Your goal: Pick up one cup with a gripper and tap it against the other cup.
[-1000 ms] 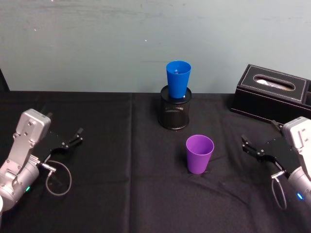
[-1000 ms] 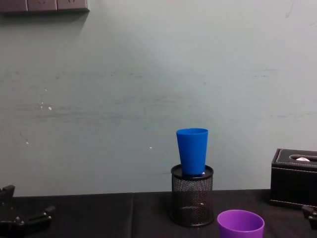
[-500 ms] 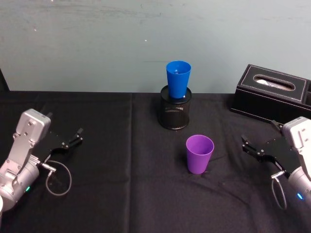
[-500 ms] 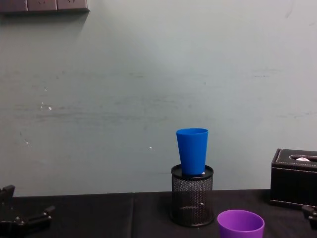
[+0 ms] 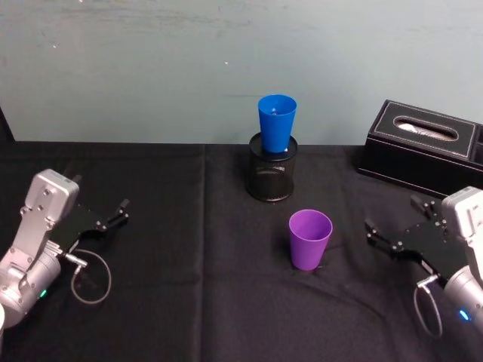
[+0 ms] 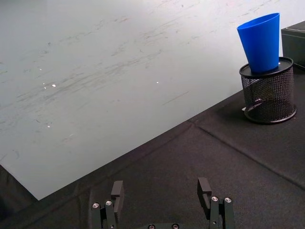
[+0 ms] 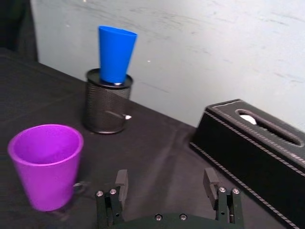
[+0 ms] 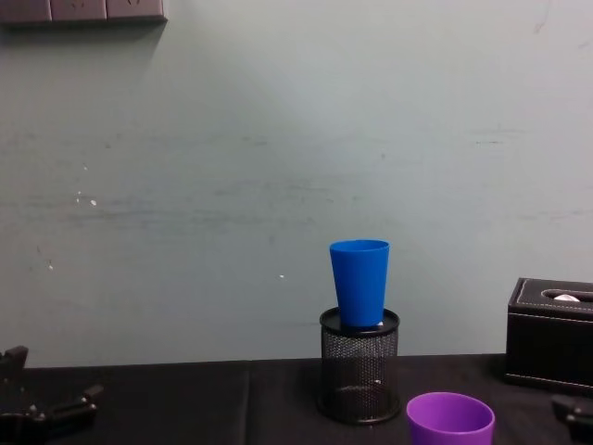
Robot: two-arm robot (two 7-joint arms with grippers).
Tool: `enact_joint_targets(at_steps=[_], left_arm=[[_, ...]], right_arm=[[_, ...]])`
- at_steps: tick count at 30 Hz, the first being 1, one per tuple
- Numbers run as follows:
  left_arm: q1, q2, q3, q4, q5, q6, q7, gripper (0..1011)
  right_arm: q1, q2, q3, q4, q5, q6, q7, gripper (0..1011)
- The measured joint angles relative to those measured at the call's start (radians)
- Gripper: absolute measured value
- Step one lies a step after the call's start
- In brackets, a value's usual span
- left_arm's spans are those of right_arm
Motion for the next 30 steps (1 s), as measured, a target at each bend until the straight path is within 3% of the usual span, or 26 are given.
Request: enact_joint_targets(at_steps=[15,30], left_arm=[[0.0,0.0,0.0,0.0,0.0,0.0,0.0,1011],[0.0,0.0,0.0,0.0,0.0,0.0,0.0,1011]], right_arm=[[-0.075,-0.006,0.014,-0.055,0.037,-0.004,0.101,1003],[-0.074,-0.075,0.001,-0.04,0.027,-0.03,0.165,1003]])
